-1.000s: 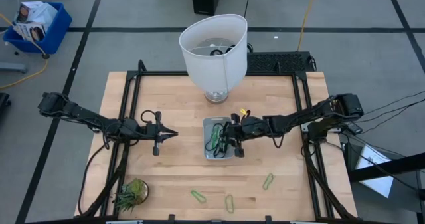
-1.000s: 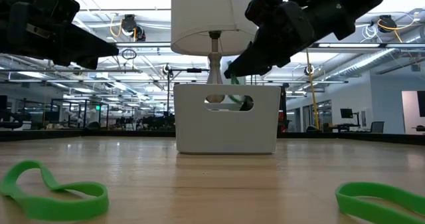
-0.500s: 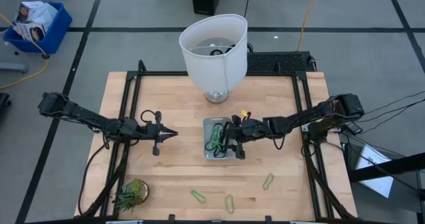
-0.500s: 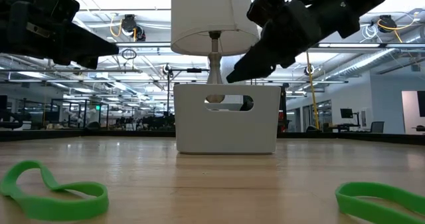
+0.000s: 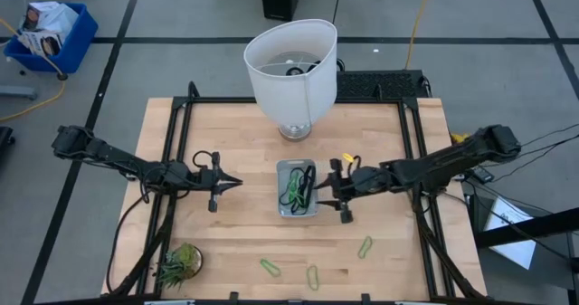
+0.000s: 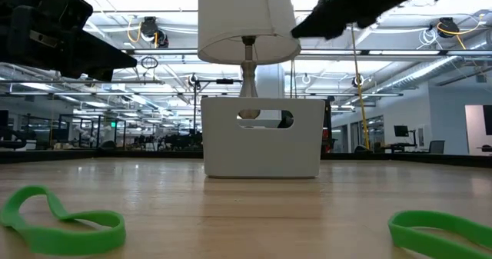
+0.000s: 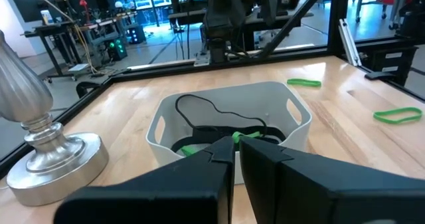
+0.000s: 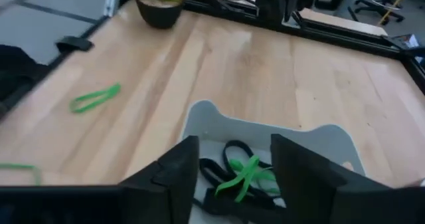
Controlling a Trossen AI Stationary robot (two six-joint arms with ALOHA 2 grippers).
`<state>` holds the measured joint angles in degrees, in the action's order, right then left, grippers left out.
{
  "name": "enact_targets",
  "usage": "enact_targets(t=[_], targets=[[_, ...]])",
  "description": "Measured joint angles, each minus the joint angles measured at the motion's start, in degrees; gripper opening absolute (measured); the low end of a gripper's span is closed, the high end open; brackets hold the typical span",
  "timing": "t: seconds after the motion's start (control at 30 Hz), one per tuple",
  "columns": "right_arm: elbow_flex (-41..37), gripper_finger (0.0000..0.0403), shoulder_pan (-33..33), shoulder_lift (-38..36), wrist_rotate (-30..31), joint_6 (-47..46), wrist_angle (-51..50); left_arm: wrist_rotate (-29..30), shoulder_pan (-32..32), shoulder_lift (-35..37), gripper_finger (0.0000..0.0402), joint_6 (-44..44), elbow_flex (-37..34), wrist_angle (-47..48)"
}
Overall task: Pick and place rubber bands into bin
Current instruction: Put the green rubber band into the gray bin
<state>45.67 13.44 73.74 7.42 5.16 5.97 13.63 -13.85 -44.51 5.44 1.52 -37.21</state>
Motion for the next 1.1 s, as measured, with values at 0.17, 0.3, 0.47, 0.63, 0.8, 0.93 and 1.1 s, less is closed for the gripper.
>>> enact_targets(t=[0.17,0.3,0.47,0.63,0.8,0.93,1.1], targets=[[-1.43,0.0113,2.67,-6.21,0.12,-1.43,-2.24,0.00,0.00,0.00,0.0033,-0.04,0.00,-0.02],[-3.52,0.0047,5.37,-8.74,1.55,-2.00,-4.54,0.00,-0.02,0.00,0.0033,-0.07,0.00,-0.04],[-4.96,0.0009,8.37,-9.45,3.20,-4.97,-8.53,0.00,0.00,0.00,0.0033,-0.09,0.00,-0.07],[-5.52,0.0012,13.99,-8.90,1.46,-8.70,-8.97,0.00,-0.02,0.00,0.0033,-0.12,0.00,-0.07],[-5.55,0.0002,22.14,-6.78,1.69,-16.42,-11.13,0.00,0.00,0.00,0.0033,-0.16,0.00,0.12],[-5.55,0.0003,27.86,-2.50,3.06,-24.67,-10.10,0.00,-0.02,0.00,0.0033,-1.01,0.00,0.16],[-5.56,0.0021,31.35,3.91,3.03,-34.55,-10.65,0.00,0.00,0.00,0.0033,-1.11,0.00,0.17]])
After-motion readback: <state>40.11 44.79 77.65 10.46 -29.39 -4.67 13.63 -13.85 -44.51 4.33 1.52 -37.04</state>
